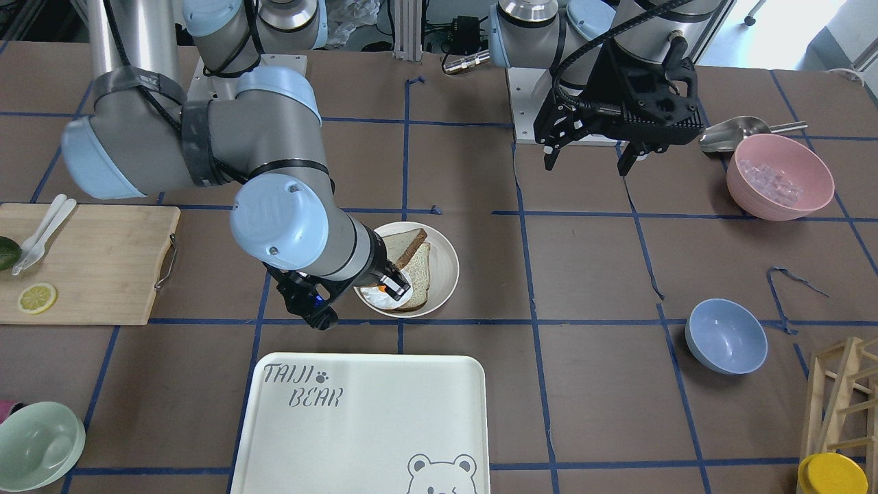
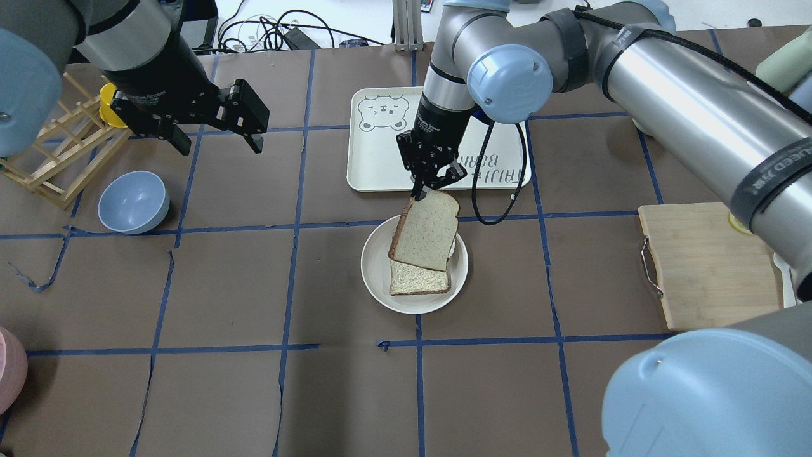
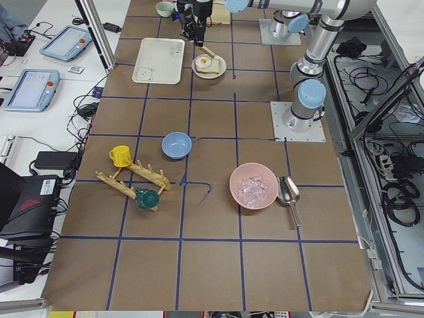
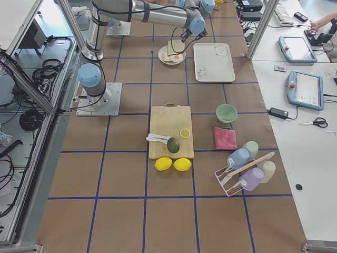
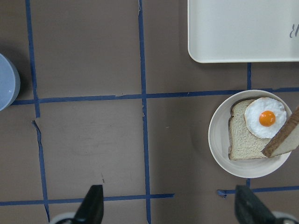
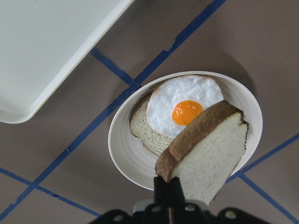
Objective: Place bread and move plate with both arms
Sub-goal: 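Lower the bread onto the egg on the plate and open the right gripper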
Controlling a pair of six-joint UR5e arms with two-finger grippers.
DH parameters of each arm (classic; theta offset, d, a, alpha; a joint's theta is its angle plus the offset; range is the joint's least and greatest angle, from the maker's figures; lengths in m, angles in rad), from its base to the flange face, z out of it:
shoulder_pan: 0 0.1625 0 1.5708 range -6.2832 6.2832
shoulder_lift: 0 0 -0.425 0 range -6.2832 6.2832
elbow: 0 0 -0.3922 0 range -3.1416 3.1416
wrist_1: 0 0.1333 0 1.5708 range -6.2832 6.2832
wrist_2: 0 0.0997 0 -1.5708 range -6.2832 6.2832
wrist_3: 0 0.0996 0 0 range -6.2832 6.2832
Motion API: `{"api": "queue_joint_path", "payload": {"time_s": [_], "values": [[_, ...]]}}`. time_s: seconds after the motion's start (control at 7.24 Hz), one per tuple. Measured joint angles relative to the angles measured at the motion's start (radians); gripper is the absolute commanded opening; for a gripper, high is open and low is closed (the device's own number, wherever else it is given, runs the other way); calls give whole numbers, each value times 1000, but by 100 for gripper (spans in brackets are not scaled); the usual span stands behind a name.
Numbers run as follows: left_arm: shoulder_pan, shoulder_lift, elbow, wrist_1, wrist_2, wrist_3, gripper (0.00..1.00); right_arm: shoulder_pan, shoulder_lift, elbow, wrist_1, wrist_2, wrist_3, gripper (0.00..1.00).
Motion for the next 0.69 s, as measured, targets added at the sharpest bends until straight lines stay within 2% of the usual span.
{"api": "queue_joint_path", "payload": {"time_s": [0.41,0.55,0.69], "values": [[0,0,0,0,0,1,100,6,8,49,-41,-5,0,0],[1,0,0,0,0,1,100,6,9,62,-59,-5,-1,6],[1,0,0,-1,0,1,100,6,10,67,-68,-4,-6,18]]}}
